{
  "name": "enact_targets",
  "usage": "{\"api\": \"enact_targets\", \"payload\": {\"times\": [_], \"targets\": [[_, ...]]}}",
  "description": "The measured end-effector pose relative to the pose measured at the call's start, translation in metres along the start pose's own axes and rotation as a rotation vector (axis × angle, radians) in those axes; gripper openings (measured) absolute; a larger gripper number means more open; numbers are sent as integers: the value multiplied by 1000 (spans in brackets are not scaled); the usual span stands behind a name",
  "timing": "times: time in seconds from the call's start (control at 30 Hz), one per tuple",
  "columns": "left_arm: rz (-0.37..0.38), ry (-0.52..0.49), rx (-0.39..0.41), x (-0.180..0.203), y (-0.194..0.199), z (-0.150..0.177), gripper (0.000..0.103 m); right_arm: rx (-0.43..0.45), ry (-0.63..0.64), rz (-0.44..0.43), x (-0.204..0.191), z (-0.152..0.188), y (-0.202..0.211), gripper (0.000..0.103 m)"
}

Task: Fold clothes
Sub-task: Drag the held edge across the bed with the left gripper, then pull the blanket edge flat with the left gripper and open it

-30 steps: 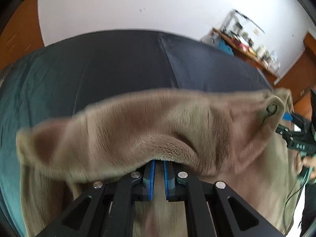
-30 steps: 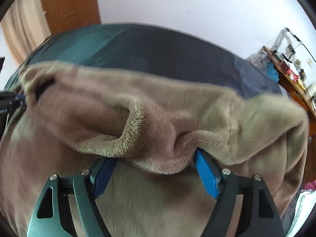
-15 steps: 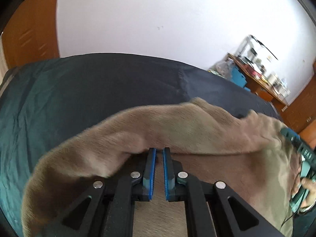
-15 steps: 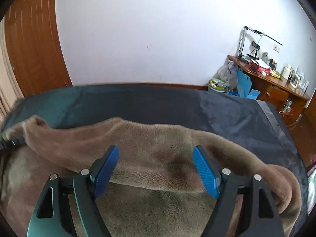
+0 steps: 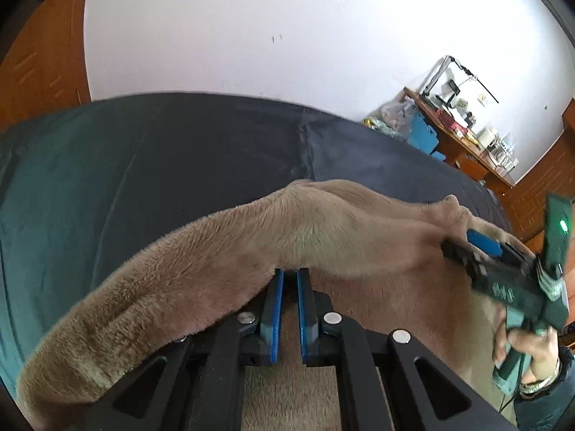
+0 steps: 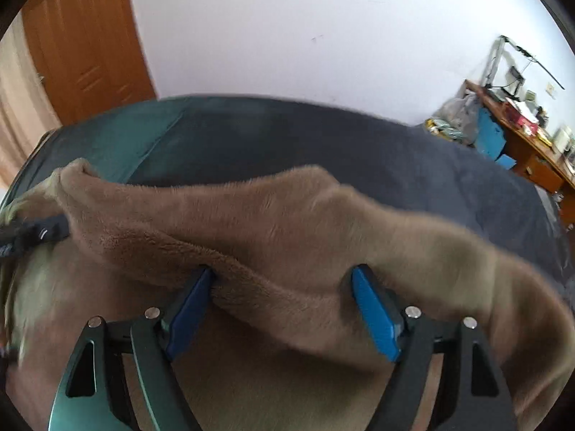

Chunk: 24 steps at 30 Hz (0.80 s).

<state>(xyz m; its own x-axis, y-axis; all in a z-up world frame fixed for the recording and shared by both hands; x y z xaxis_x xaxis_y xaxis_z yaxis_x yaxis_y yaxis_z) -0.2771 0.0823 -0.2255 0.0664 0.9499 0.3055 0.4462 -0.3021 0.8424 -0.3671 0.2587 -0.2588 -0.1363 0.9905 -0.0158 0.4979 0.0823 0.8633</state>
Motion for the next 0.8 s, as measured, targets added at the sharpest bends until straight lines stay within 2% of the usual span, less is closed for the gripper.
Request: {"api": "enact_targets", "payload": {"times": [0.13, 0.3, 0.43, 0.53, 0.6, 0.63, 0.7, 0.8], "targets": [[-46, -13, 42, -6, -6, -5, 8, 52, -103, 25, 20, -22, -7, 82], [5, 18, 47, -17, -6, -3, 8, 54, -142, 10, 32, -20, -2, 81], [24, 16, 41, -20, -4, 1, 8, 93, -126, 46, 25, -21, 17, 82], [61, 29, 45, -22, -3, 1, 8, 60, -93, 73, 27, -21, 14, 82], [106, 47, 44, -29, -2, 1, 8, 26, -70, 177, 47, -20, -1, 82], [133, 61, 47, -33, 0, 2, 8, 24, -76, 189, 57, -21, -5, 83], [175, 88, 46, -37, -1, 0, 8, 20, -163, 148, 75, -22, -8, 83], [139, 63, 32, -37, 1, 3, 8, 16, -155, 173, 75, -22, -10, 83]]}}
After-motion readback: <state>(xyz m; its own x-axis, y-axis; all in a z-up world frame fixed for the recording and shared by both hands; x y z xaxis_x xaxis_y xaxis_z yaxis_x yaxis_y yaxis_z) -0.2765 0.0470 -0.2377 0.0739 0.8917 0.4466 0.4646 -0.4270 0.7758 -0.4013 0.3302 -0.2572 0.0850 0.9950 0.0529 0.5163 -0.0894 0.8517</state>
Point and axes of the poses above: each gripper's, at about its wrist camera, not at the fingertips, and y roughly against the way its jaws point, x to its right, z to its underside, the point moved 10 cm from there along -y, roughly the way its jaws point, and after that the axes turned 6 degrees about -x, right-handed, at the moved point
